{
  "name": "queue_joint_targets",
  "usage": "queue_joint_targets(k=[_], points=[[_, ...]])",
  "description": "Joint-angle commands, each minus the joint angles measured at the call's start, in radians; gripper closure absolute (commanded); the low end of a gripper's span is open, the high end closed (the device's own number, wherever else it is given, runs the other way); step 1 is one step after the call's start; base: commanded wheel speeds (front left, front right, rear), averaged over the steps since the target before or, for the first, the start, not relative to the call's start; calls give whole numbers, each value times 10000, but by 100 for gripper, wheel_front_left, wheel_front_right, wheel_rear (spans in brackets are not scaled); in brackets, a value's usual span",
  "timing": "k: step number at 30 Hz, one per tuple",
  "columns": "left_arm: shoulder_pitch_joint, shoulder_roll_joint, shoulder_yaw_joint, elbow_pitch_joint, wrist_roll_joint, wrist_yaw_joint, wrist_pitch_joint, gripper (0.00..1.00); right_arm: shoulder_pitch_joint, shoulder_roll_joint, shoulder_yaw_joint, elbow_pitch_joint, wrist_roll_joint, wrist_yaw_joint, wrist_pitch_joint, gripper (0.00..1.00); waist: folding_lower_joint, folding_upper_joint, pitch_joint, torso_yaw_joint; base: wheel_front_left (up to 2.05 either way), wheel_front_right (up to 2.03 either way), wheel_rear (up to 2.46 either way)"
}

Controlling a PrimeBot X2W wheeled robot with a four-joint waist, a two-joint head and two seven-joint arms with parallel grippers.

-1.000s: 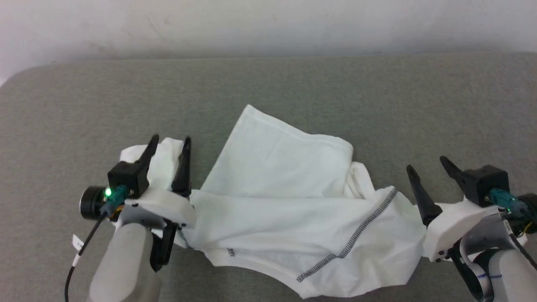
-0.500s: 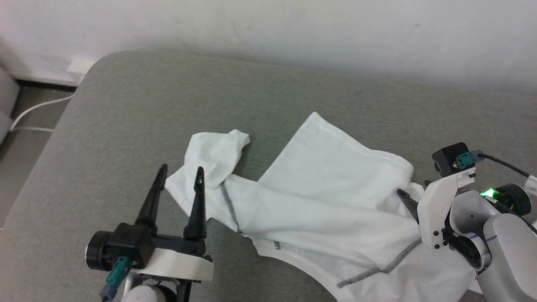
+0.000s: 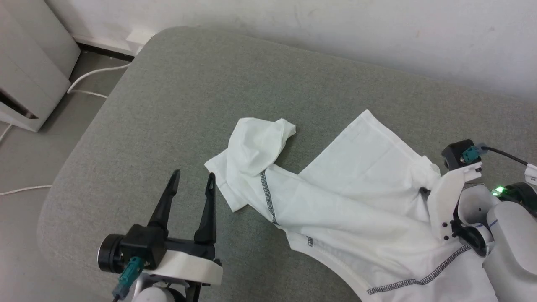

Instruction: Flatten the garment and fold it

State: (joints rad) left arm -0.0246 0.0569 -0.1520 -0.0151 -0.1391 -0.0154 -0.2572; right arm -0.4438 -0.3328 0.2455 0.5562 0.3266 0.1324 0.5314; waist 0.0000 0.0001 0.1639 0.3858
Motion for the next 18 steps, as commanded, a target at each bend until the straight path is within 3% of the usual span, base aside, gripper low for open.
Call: queue_joint_targets(k=[1,5,10,18], points=[[-76,-49,28,46,-31,42,-45,0,211,0,42,372,18,-17,-74,100,0,-1,-89,-141,0,0,0],[-66,-55,114,146,10,-42,-45,0,-111,-176,-353,176,-352,-17,-1325,100,0,-1,-377,-586,0,0,0],[-68,-59,196,216,89,-152,-45,0,-358,-463,-1084,-1190,-1196,-17,-2712,100,0,-1,-740,-1094,0,0,0],[-179,-63,-14,104,43,-212,-45,0,-806,-947,-2438,-3763,-2813,-17,-2657,100,0,-1,-416,-1318,0,0,0]])
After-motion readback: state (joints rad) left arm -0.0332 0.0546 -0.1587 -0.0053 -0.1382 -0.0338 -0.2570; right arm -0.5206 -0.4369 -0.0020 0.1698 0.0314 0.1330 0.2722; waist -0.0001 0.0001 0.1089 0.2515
